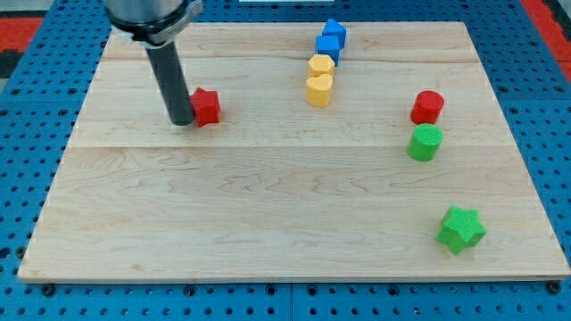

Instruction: Move the red star parallel to the heart

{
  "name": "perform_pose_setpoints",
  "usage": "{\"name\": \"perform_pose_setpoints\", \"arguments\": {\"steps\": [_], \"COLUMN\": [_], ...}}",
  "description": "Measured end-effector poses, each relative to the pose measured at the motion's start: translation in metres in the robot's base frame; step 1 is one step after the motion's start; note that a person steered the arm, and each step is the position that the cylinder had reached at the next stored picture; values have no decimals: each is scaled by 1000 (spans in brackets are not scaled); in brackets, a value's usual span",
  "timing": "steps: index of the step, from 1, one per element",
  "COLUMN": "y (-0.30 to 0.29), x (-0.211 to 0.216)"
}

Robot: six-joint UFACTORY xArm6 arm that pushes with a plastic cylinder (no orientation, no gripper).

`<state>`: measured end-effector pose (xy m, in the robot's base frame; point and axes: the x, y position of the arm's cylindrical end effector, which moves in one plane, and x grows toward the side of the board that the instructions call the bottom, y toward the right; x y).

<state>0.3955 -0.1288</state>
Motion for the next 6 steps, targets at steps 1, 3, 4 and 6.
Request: {"name": "perform_pose_setpoints", "arguments": {"steps": [1,3,4,6], "y": [53,117,115,56], "x": [0,-9,0,-32]}}
